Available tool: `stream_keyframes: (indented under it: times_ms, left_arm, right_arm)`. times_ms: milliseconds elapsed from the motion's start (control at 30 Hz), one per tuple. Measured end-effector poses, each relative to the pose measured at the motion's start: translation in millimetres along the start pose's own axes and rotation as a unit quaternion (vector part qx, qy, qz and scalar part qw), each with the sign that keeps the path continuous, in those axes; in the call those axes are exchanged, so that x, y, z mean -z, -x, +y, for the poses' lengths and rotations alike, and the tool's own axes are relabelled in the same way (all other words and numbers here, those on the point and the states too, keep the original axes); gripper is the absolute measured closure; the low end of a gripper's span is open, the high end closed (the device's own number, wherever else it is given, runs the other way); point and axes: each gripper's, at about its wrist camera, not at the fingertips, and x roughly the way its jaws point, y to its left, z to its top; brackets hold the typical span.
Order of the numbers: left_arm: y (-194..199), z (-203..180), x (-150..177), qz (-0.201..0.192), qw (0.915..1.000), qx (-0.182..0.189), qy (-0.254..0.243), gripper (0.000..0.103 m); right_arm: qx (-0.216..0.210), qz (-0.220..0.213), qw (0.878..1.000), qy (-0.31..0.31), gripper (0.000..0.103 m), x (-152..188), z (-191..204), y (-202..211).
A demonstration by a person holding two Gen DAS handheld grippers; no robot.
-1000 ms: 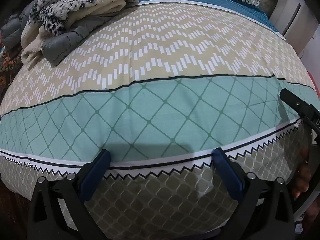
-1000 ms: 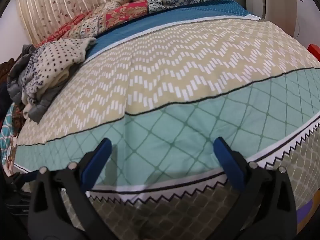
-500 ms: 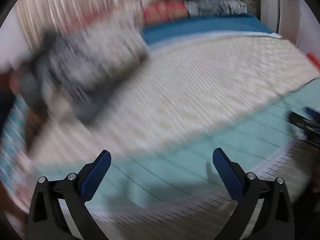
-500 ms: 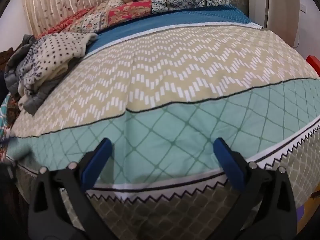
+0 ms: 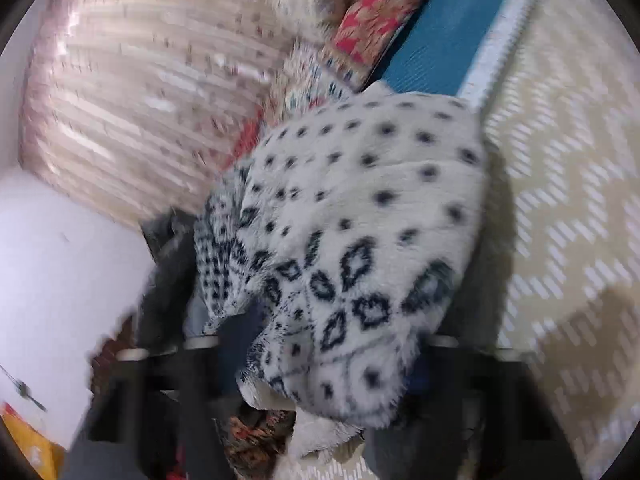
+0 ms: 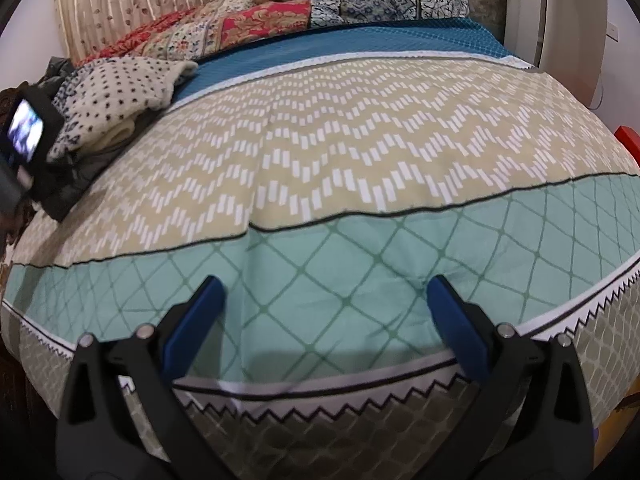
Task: Fold large clothes
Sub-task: 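Reach the left tool toward the cream patterned fleece sweater on the pile, then grasp the sweater with the left tool while the right tool grasps another edge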
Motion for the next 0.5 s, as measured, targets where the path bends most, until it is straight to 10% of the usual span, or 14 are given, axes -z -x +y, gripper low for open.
stream_keyframes:
  times_ms: [33,233,500]
  left_arm:
    - [4.7,17.9,-4.1,-0.002,0.9996,0.016,0.025,0.086]
    - [95.8,143.8,-7.4,-0.085,0.9777,0.090,0.170,0.078]
    - [221.9,255.2,25.8,-0.196,0.9426,0.116,0.244,0.077]
  right_arm:
    - [-0.002,0.000,1.000,0.000,0.005,-2.0,-0.7,1.5]
    - [-0.050,-0.044,0.997,0.029,0.038,-21.8,12.4,28.2]
    - [-0.131,-0.121,0.972,0.152,0.038,-46.9,93.5,71.1]
